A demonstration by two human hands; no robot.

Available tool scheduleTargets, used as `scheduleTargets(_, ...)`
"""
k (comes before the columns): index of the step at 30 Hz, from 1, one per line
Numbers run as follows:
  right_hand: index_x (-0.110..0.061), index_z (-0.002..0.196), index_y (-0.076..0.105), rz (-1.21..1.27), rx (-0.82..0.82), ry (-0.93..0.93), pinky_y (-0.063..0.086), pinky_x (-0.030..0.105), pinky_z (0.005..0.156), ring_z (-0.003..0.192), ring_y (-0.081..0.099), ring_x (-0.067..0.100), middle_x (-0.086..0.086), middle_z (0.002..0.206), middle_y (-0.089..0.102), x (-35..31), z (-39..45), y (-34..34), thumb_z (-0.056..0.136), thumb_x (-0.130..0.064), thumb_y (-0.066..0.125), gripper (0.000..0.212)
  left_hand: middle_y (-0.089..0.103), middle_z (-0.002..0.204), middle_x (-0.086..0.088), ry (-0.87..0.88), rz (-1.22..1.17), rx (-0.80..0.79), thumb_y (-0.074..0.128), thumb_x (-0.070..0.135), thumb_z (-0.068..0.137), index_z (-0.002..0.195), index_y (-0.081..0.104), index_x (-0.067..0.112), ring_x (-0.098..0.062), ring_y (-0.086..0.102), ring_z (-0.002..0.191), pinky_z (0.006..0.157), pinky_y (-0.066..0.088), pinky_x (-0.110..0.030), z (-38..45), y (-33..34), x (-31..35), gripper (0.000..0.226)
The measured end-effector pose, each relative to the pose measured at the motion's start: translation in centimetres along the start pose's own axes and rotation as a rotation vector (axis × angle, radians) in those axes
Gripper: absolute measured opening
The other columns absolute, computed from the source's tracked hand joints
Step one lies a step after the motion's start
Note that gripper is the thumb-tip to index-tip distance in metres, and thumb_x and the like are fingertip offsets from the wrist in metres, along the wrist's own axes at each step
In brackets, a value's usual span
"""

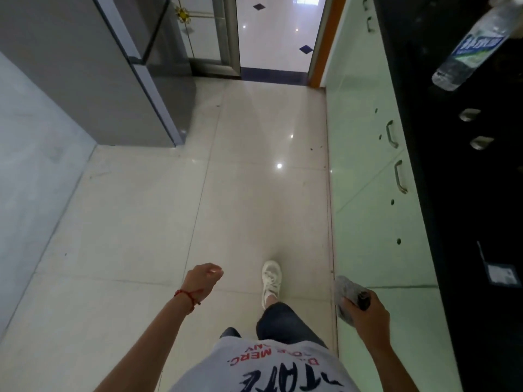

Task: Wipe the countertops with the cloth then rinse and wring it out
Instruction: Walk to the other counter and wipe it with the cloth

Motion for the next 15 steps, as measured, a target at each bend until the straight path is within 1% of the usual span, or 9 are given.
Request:
scheduleTargets(2,0.001,0.107,0.059,-0.006,-0.029,-0.007,0.047,0.037,0.079,0.095,0.062,0.035,0.022,0.104,0.067,-2.9,3.5,0.5,0.073,-0.015,0.074,0.040,0.069,0.085,-0.012,-0.040,-0.037,0.013,0.057,0.026,0.084,0.095,0.067,0.008,-0.024,0.062,0.079,0.081,0.045,-0.029,2.6,-1.4,2.2,0.024)
scheduleTargets(4,0.003,0.108,0.058,-0.014,-0.073,-0.028,0.046,0.034,0.078,0.095,0.061,0.034,0.023,0.105,0.066,-6.4,6.9,1.2,0.074,-0.013,0.074,0.041,0.065,0.075,-0.005,-0.092,-0.082,0.027,0.055,0.020,0.087,0.092,0.065,0.007,-0.024,0.061,0.075,0.079,0.047,-0.031,4.8,-3.0,4.1,0.017)
scheduleTargets(6,0.003,0.109,0.057,-0.012,-0.115,-0.061,0.044,0.031,0.075,0.091,0.060,0.029,0.021,0.106,0.066,-10.5,10.4,1.9,0.075,-0.012,0.073,0.041,0.064,0.076,-0.007,-0.136,-0.118,0.043,0.053,0.016,0.089,0.099,0.064,0.002,-0.024,0.060,0.075,0.071,0.046,-0.028,7.1,-4.5,5.4,0.021)
scheduleTargets(8,0.001,0.108,0.058,-0.022,-0.163,-0.115,0.041,0.028,0.072,0.085,0.056,0.022,0.017,0.100,0.065,-15.1,13.9,2.8,0.076,-0.012,0.073,0.038,0.065,0.083,-0.011,-0.170,-0.139,0.058,0.052,0.016,0.090,0.103,0.063,-0.001,-0.025,0.060,0.078,0.063,0.045,-0.024,9.6,-6.2,6.6,0.024)
scheduleTargets(9,0.000,0.107,0.058,-0.033,-0.182,-0.140,0.041,0.028,0.071,0.083,0.055,0.020,0.014,0.096,0.065,-17.4,15.5,3.3,0.075,-0.013,0.073,0.037,0.065,0.085,-0.012,-0.186,-0.151,0.066,0.051,0.016,0.090,0.103,0.063,-0.001,-0.025,0.060,0.078,0.061,0.044,-0.023,10.7,-7.1,7.2,0.025)
scheduleTargets(11,-0.003,0.104,0.059,-0.041,-0.203,-0.176,0.042,0.028,0.069,0.081,0.056,0.021,0.008,0.088,0.061,-21.7,18.6,4.3,0.074,-0.014,0.074,0.035,0.065,0.086,-0.013,-0.214,-0.181,0.089,0.051,0.016,0.090,0.104,0.062,-0.002,-0.026,0.060,0.079,0.063,0.045,-0.026,13.1,-8.8,8.1,0.025)
scheduleTargets(12,-0.005,0.104,0.059,-0.036,-0.207,-0.185,0.043,0.028,0.069,0.081,0.057,0.022,0.006,0.085,0.060,-23.8,20.2,4.8,0.074,-0.015,0.075,0.035,0.066,0.086,-0.013,-0.225,-0.197,0.099,0.052,0.016,0.090,0.103,0.063,-0.003,-0.026,0.061,0.079,0.067,0.045,-0.029,14.5,-9.7,8.6,0.025)
scheduleTargets(13,-0.006,0.104,0.060,-0.032,-0.207,-0.189,0.044,0.029,0.069,0.081,0.057,0.022,0.005,0.085,0.060,-25.7,21.9,5.5,0.074,-0.016,0.075,0.035,0.066,0.086,-0.013,-0.236,-0.214,0.105,0.052,0.015,0.090,0.103,0.063,-0.003,-0.027,0.061,0.080,0.070,0.045,-0.030,16.0,-10.6,9.1,0.025)
scheduleTargets(15,-0.007,0.103,0.060,-0.036,-0.206,-0.189,0.045,0.031,0.070,0.080,0.058,0.023,0.006,0.084,0.061,-29.1,25.3,6.8,0.073,-0.016,0.075,0.035,0.066,0.084,-0.013,-0.254,-0.241,0.112,0.052,0.014,0.089,0.103,0.063,-0.003,-0.026,0.061,0.079,0.072,0.045,-0.031,19.2,-12.4,10.3,0.024)
Point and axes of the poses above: each hand's wrist, its own z-axis towards the middle knuckle, its own y-axis out of the palm, x = y × z, the point moved 6 cm from there along z, towards the middle knuckle
